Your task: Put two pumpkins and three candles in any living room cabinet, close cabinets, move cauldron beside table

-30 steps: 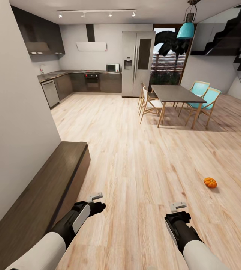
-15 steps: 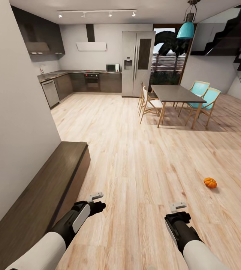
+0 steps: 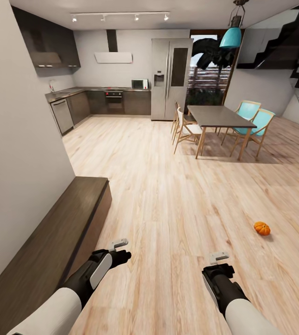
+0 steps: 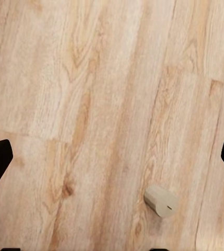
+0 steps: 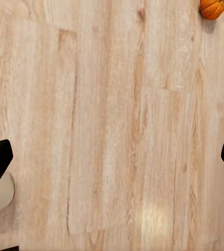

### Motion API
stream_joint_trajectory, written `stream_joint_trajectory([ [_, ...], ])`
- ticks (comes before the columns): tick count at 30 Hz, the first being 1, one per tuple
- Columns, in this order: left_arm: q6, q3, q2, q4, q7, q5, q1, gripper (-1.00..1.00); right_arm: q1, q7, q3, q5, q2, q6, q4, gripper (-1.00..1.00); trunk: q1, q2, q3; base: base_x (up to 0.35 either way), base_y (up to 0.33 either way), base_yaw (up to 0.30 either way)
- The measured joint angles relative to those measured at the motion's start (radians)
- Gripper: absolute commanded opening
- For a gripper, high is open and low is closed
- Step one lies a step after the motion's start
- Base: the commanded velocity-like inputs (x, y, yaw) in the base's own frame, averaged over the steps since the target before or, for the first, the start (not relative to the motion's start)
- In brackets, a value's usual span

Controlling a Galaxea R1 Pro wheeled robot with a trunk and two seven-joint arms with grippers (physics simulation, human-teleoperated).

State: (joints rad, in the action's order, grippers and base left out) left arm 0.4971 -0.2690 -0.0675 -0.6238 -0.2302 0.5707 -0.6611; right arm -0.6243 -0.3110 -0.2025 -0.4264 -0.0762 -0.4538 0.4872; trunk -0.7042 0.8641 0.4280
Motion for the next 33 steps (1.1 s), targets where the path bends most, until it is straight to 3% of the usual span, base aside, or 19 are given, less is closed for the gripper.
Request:
stream_joint_trajectory([
  [7,0.000,0.000,0.000,0.000,0.000,0.000,0.000,1.00,0.000,0.000,0.000,0.000,-0.012,-0.002,-0.001,1.00,0.000,0.000,0.000,0.010,0.000,0.000],
  [23,0.015,0.003,0.000,-0.031,-0.004,0.005,0.000,1.00,0.002,0.000,0.000,-0.001,-0.014,0.002,0.001,1.00,0.000,0.000,0.000,0.000,0.000,0.000],
  [25,0.018,0.002,-0.002,-0.029,-0.005,0.006,0.000,1.00,0.002,0.000,-0.001,0.000,-0.014,0.003,0.001,1.00,0.000,0.000,0.000,0.000,0.000,0.000],
  [27,0.025,-0.003,-0.022,-0.026,-0.006,0.005,0.000,1.00,0.003,0.000,-0.001,0.000,-0.014,0.003,0.000,1.00,0.000,0.000,0.000,0.000,0.000,0.000],
  [32,0.027,-0.012,-0.018,-0.018,-0.008,0.003,0.000,1.00,0.008,0.004,-0.001,-0.001,-0.020,0.013,-0.012,1.00,0.000,0.000,0.000,0.000,0.000,0.000],
  [33,0.023,-0.012,-0.020,0.091,-0.006,0.002,0.002,1.00,0.010,0.040,0.000,0.001,-0.025,0.058,-0.086,1.00,0.000,0.000,0.000,0.000,0.000,0.000],
])
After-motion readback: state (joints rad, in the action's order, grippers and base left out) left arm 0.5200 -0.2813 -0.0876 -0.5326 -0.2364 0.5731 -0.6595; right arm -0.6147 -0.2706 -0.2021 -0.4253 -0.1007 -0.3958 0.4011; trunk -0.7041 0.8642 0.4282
